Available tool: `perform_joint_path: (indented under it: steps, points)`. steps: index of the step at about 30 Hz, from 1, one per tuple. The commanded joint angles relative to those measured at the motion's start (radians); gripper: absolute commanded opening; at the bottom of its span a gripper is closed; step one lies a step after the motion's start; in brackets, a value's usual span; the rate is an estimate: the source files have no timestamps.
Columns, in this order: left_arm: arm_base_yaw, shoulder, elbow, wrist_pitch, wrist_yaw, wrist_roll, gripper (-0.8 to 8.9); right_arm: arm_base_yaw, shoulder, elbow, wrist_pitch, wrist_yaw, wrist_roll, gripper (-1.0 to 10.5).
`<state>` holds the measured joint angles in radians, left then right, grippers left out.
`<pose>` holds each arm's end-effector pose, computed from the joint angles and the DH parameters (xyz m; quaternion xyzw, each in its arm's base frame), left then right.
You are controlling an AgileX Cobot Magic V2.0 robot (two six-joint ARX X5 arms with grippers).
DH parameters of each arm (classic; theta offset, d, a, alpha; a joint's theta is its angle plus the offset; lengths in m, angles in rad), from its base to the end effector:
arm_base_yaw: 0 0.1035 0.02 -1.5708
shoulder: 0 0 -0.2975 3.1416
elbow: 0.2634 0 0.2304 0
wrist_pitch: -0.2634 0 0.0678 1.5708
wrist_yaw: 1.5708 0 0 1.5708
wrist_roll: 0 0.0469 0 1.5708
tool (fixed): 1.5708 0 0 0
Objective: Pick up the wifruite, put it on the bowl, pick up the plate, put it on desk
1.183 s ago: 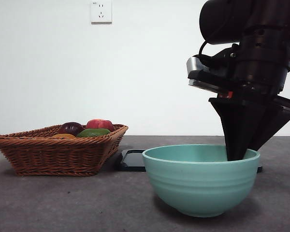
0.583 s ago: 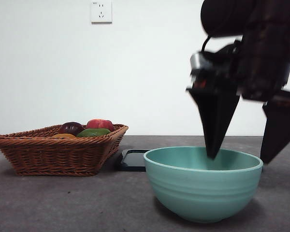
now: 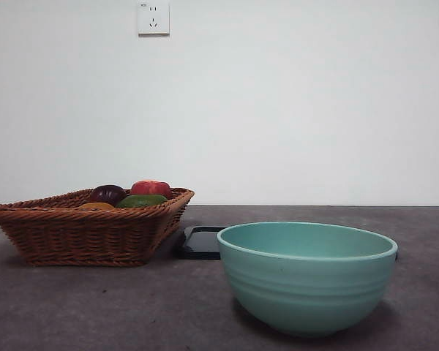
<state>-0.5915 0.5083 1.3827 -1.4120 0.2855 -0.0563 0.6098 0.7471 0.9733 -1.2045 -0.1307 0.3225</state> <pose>-0.0458 0.0149 0.3997 0.0159 0.2739 -0.4018 0.8737 0.0530 0.0445 0.3192 0.0221 0.5018 0.2420 0.8301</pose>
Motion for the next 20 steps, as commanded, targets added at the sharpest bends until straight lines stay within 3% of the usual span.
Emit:
perform_joint_path:
  steps: [1,12,20]
  points:
    - [-0.006,0.001,0.014,-0.002,0.0,0.019,5.31,0.01,-0.091,0.01,-0.043,0.0,0.011,6.1]
    - [-0.006,0.001,0.014,-0.01,0.0,0.018,5.31,0.01,-0.47,0.01,-0.125,-0.056,0.021,6.1]
    - [-0.006,0.001,0.014,-0.01,0.0,0.011,5.31,0.009,-0.589,0.01,-0.128,-0.083,0.037,6.1]
